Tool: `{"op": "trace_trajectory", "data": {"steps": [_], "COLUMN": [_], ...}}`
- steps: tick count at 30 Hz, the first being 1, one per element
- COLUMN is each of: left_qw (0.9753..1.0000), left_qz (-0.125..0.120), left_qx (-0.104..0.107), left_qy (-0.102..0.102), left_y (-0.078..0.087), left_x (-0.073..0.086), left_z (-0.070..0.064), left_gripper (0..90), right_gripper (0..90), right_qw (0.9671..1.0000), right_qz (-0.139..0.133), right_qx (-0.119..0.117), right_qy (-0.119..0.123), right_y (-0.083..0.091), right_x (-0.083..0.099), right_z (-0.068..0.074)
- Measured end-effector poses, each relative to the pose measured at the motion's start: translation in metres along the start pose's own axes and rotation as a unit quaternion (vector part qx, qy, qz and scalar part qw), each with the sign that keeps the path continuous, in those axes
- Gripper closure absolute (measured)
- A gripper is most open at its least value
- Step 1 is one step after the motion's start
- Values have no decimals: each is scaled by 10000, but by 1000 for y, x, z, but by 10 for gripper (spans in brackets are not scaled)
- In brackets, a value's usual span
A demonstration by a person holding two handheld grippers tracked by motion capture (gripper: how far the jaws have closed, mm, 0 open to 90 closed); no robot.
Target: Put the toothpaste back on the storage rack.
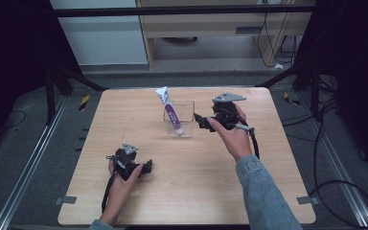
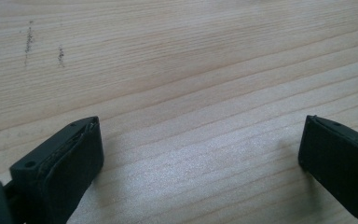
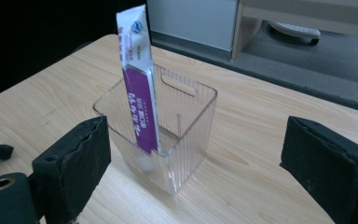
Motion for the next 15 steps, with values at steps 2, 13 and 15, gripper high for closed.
{"op": "trace_trajectory", "data": {"steps": [2, 13, 15], "left_qw": [10000, 10000, 10000], "left_qz": [1, 16, 16], "left_qx": [4, 26, 26], "left_qy": [-1, -32, -32], "left_y": [0, 1, 1], "left_x": [0, 2, 2], "left_z": [0, -2, -2], "left_gripper": [0, 0, 0], "right_gripper": [83, 82, 90], "right_qw": [10000, 9994, 9993], "right_qz": [20, 161, 191], "right_qx": [49, 241, 273], "right_qy": [-66, -164, -158], "right_y": [3, 18, 21], "right_x": [5, 35, 40], "right_z": [-4, -14, -16]}}
Point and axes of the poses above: each handheld gripper's, and its own axes: y roughly backward along the jaws, x roughly out of its underside, z roughly to its left, the point moved 8 cm from there along -y, roughly forward along the jaws, and after that the axes turned 15 degrees about y, right-handed, at the moved point
